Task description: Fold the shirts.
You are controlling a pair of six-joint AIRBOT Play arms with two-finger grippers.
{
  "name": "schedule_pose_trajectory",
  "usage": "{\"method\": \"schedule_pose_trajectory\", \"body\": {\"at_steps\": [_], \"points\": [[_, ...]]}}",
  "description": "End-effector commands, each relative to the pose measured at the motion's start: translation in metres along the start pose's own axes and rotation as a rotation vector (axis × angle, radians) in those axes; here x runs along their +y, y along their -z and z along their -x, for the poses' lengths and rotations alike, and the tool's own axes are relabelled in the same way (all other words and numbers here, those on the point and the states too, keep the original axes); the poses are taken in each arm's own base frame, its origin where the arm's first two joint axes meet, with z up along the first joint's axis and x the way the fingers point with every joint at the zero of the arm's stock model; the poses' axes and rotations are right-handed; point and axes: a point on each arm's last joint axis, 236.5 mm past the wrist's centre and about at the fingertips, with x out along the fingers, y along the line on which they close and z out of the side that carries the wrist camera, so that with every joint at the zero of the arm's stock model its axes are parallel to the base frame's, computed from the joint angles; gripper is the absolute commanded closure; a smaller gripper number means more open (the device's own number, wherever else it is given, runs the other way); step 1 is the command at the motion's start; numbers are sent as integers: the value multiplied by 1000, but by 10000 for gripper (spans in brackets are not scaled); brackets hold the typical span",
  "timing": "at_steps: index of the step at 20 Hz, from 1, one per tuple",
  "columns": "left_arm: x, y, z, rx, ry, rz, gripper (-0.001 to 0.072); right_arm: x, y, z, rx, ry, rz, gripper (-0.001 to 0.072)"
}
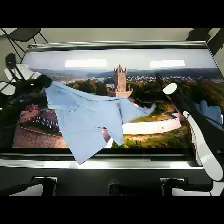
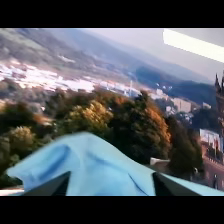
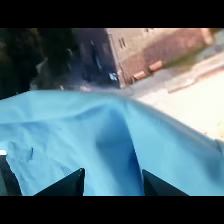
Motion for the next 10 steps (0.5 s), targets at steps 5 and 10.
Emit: {"method": "schedule_pose_trajectory", "body": {"at_steps": [5,10], "points": [[67,92,32,459,-103,34,-13,-57,-63,118,1,143,156,145],[99,173,59,706,-136,209,-13,-138,31,144,396,308,21,142]]}}
